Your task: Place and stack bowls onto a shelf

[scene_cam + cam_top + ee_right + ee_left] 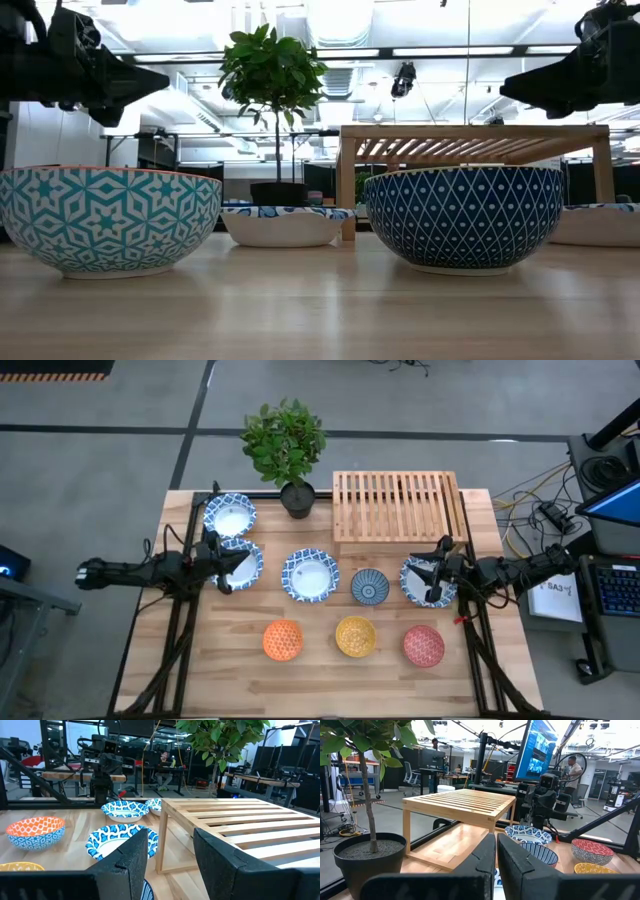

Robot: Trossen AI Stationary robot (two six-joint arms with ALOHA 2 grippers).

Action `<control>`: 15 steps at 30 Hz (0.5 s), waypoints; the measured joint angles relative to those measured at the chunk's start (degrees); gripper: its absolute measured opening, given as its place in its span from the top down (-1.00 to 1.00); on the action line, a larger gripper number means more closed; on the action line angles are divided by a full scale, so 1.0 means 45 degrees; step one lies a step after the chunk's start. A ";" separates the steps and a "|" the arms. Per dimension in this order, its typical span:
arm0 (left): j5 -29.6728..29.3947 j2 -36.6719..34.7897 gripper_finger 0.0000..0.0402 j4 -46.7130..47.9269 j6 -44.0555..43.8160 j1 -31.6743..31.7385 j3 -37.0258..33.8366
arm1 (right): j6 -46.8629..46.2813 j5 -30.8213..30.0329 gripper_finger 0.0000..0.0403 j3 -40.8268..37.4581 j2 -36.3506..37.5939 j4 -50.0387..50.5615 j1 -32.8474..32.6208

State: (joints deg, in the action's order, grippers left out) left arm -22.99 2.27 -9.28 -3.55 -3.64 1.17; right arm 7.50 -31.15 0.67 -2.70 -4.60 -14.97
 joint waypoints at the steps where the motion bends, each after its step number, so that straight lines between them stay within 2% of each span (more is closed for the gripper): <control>1: -0.0004 0.0004 1.00 0.0001 -0.0001 -0.0001 0.0000 | 0.0001 0.0004 0.26 -0.0001 -0.0001 0.0000 0.0001; 15: 0.0000 -0.0001 1.00 -0.0008 0.0000 0.0000 0.0000 | -0.0150 0.0003 0.26 0.0000 -0.0005 -0.0131 -0.0003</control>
State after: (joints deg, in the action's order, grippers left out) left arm -22.99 2.26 -9.32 -3.55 -3.64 1.17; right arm 6.83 -31.14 0.67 -2.72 -5.19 -14.98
